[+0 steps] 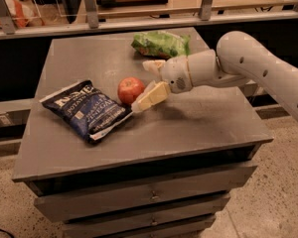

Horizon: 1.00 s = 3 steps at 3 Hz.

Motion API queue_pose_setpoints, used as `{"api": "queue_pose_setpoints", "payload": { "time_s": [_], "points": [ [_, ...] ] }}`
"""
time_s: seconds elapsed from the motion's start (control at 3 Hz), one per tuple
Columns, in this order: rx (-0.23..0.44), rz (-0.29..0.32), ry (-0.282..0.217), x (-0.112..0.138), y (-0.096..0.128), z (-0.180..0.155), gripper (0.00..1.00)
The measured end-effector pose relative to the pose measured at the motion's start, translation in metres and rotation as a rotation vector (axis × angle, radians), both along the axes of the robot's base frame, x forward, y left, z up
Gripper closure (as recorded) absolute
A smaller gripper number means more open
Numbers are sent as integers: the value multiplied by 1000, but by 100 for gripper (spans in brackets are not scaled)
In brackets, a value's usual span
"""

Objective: Move apple near blue chip bag

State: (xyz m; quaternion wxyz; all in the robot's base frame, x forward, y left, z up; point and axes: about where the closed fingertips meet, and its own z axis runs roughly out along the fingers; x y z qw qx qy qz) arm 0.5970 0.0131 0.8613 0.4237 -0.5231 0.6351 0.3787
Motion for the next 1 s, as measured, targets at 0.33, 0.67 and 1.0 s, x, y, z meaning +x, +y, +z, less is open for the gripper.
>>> {"api": "queue_pose_setpoints", "payload": {
  "time_s": [0.33,0.67,1.0],
  "points": [
    [-9,-23,-17,0,-26,9,0],
    [-64,-58,-76,0,-61,23,0],
    [-65,-59,-77,0,-62,23,0]
  ]
}}
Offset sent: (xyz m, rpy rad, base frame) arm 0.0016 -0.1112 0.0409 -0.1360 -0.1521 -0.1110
